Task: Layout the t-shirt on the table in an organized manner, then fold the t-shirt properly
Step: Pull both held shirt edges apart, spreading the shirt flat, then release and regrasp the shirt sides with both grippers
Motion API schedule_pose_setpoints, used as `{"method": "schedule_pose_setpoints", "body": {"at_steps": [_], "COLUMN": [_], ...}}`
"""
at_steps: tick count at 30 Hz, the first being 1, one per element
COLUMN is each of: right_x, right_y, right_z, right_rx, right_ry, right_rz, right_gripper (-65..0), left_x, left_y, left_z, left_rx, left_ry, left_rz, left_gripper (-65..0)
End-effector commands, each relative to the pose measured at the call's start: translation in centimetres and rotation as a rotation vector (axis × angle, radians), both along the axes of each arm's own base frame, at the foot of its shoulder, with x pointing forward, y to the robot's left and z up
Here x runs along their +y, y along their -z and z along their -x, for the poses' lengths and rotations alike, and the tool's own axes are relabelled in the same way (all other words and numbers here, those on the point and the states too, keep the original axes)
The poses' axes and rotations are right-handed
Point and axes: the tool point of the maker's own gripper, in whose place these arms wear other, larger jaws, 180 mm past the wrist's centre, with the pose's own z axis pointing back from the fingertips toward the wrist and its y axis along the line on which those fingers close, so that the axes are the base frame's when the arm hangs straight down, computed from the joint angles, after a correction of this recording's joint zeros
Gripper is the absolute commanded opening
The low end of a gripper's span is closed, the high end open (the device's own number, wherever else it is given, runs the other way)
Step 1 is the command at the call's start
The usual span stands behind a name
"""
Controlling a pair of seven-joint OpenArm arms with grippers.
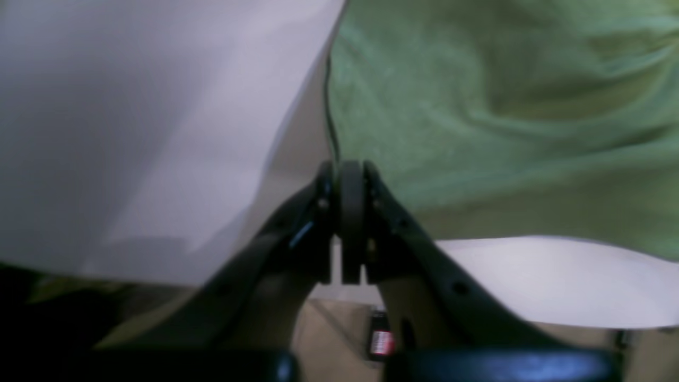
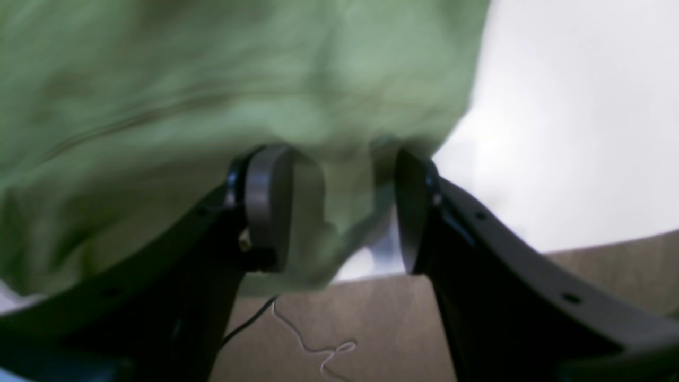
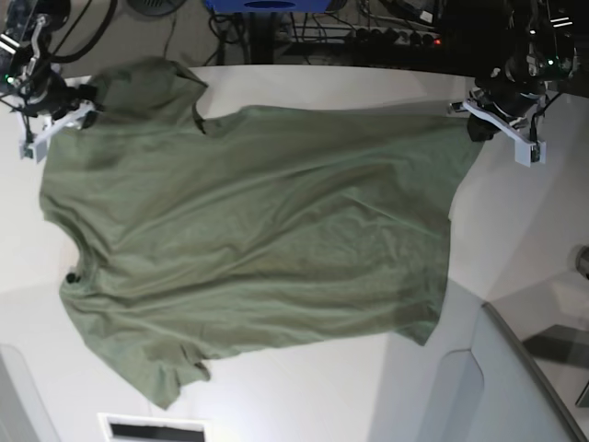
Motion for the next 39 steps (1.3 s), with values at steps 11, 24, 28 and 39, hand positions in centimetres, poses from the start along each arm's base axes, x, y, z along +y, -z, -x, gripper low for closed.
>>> {"method": "schedule_pose_setpoints", "body": {"at_steps": [11,24,28,39], "right_x": [-5.4,-7.4,-7.1,-6.9], "right_y": [1.1,-2.2,-3.8,-6.0], "right_z": [-2.8,-4.5,-5.2,-6.7], "right_rx": [0.033,-0.052,-0.100,-0.146], "right_ry": [0.074,0.122,0.129,0.107], "right_rz": [0.022,0.119,0.150,0.170], "right_gripper": [-37.8,-37.8,-37.2,-37.2], "left_x": [-3.3,-3.6,-3.7,-1.8], "left_y": [1.5,2.4,2.1,0.4], "left_z": [0.7,3.8,4.3,5.5], "left_rx": [0.045,0.114,0.117,0.107], "left_ry": [0.097,0.105,0.112,0.074], "left_rz": [-0.040,-0.035,-0.038,-0.080], "left_gripper": [-65.0,-65.0,-65.0,-30.1]}}
